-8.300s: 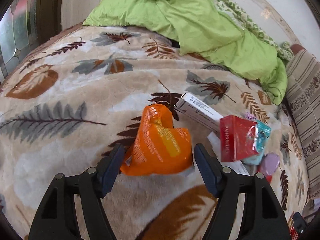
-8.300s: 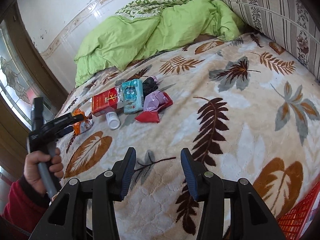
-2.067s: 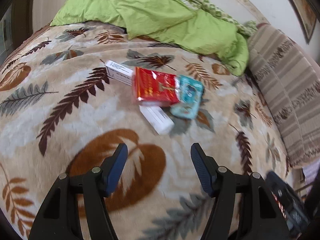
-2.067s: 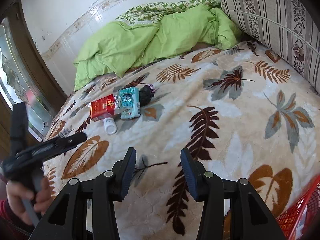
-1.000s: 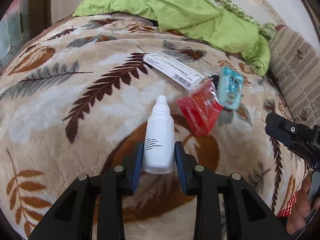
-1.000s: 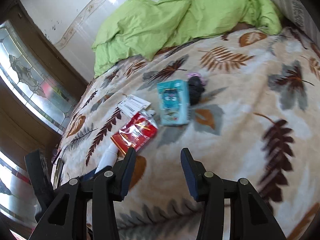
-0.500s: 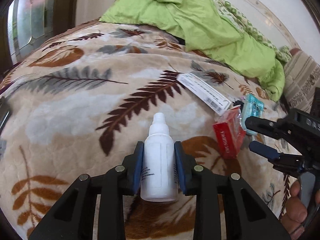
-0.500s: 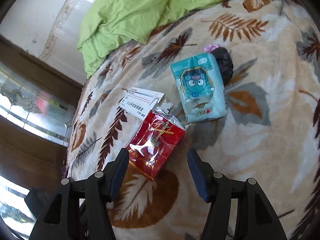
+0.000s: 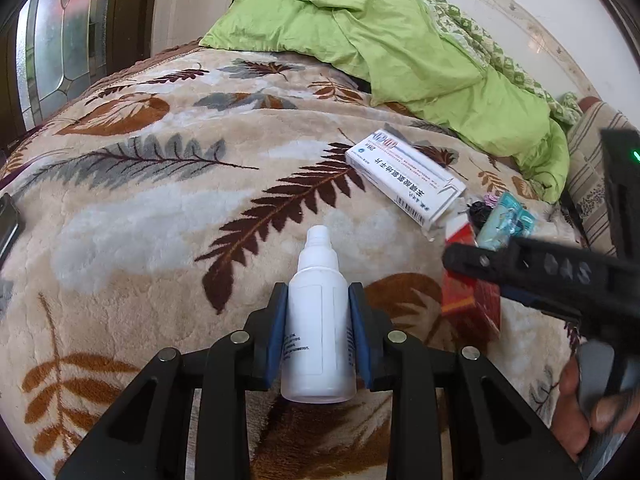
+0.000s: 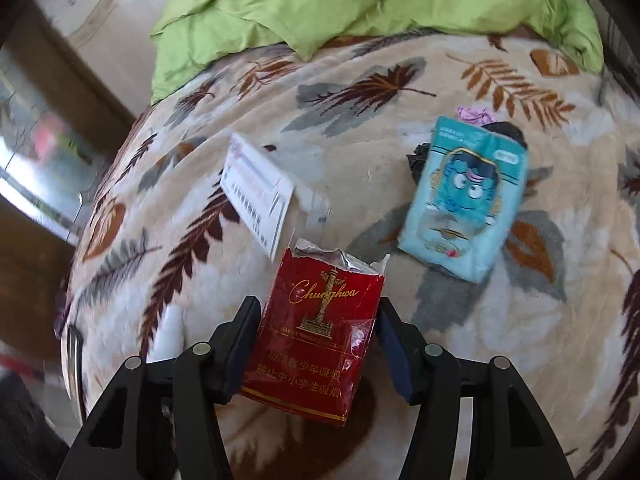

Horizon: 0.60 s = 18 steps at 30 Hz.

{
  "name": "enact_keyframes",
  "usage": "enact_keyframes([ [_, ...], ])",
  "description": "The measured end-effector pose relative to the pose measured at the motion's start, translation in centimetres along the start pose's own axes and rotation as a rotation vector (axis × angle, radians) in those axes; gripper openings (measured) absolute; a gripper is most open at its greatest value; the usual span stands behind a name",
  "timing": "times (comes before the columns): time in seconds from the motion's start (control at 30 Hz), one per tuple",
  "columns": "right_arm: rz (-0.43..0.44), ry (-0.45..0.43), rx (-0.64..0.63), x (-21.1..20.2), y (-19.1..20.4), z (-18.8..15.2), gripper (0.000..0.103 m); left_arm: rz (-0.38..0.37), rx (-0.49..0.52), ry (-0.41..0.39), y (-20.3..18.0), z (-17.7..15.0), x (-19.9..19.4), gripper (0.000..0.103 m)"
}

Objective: Collect trash
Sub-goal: 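Lift the white bottle and red cigarette pack off the bed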

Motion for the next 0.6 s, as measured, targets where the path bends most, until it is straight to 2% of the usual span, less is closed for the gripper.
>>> enact_keyframes([
  [0.13, -0.003, -0.08, -0.062, -4.0, -0.9, -1.5, 0.061, -0.038, 0.037, -0.009, -1.3, -0.3, -0.6, 0.029],
  [0.37, -0.073, -0.187, -0.115, -10.3, -3.1, -5.0, 0.061, -0.085, 0.162, -0.039, -4.7, -2.5, -3.3, 0.029],
  [0.6, -0.067, -0.219, -0.1, -12.9, -4.6, -8.0, 0.061, -0.101, 0.234, -0.049, -6.5, -4.8, -6.1, 0.029],
])
Point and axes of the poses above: each gripper's, at about its wrist camera, not at the fingertips, and x roughly the way its jaws point, y to its left, z to its top, the point moved 9 cm from there along x, roughly the way its jaws point, and after that the axes turned 12 degrees about z, right-handed, at the moved point
